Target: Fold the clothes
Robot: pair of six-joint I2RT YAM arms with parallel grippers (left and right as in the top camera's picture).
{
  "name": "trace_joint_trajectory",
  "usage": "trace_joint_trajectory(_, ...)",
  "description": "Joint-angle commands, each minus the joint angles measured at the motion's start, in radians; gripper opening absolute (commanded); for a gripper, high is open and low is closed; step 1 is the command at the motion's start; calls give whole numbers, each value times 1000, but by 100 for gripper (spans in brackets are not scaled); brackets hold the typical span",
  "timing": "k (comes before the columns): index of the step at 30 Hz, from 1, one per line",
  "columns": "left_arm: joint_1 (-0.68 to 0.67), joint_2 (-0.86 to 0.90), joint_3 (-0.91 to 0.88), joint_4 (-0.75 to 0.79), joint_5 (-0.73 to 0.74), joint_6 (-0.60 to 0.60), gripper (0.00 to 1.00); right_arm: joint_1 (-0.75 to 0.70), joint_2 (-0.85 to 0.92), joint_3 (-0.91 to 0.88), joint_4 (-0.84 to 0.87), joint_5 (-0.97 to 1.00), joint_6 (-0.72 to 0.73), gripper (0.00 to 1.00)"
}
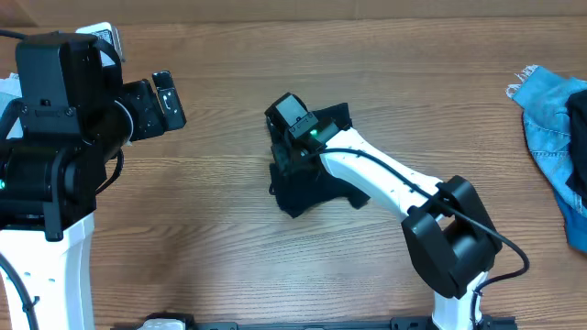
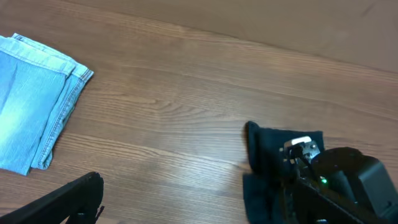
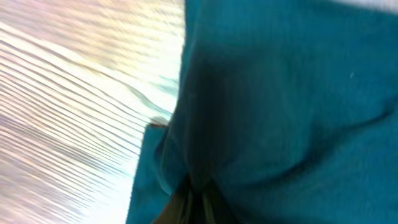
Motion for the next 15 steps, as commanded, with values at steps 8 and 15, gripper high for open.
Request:
trace_joint_trajectory(8,4,2,4,1,-13,-3,100,2,72,30,65,-138,8,65)
trace_joint_trajectory(15,4,2,4,1,-13,-3,100,-39,-170,56,-36,-34,9,76)
